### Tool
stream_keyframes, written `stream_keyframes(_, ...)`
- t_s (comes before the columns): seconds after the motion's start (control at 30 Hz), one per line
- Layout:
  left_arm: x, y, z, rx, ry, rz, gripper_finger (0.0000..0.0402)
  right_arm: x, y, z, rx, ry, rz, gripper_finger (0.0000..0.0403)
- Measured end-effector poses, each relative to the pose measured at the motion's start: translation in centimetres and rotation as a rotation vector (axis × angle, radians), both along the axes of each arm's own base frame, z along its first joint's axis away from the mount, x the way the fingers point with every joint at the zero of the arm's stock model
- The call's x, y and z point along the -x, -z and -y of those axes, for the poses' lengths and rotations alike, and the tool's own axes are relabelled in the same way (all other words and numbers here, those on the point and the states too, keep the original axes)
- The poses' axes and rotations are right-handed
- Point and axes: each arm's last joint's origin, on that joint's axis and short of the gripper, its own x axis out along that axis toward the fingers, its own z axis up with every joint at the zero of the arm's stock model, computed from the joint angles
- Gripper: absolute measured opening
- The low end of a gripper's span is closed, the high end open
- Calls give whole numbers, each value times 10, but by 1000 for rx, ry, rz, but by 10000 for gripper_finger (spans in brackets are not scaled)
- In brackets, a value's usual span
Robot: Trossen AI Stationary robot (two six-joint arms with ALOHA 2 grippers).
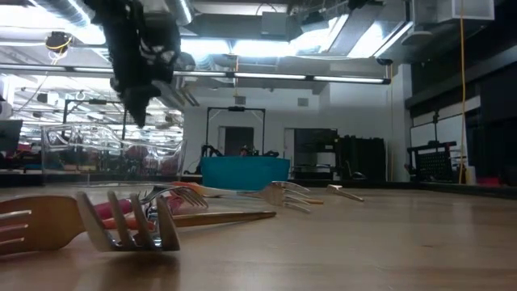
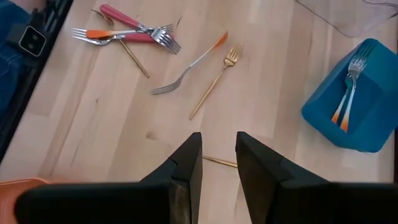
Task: Sort silverware by color (type)
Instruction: Put the gold fork into the transparent bin
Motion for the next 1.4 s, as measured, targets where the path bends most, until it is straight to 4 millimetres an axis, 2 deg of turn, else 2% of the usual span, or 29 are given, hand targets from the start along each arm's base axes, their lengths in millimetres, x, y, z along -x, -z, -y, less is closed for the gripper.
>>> stream_keyframes(0.23,9,46,-4,75,-33,-114,10,0,0,1,2,5,-2,88)
stream_keyframes(0.43,11,67,-8,60,-46,-79,10,0,0,1,3,5,-1,88)
stream_keyframes(0.87,8,69,-20,-7,41,-21,10,0,0,1,3,5,0,88)
stream_keyframes(1.4,18,72,-32,85,18,35,10,0,0,1,3,4,0,88)
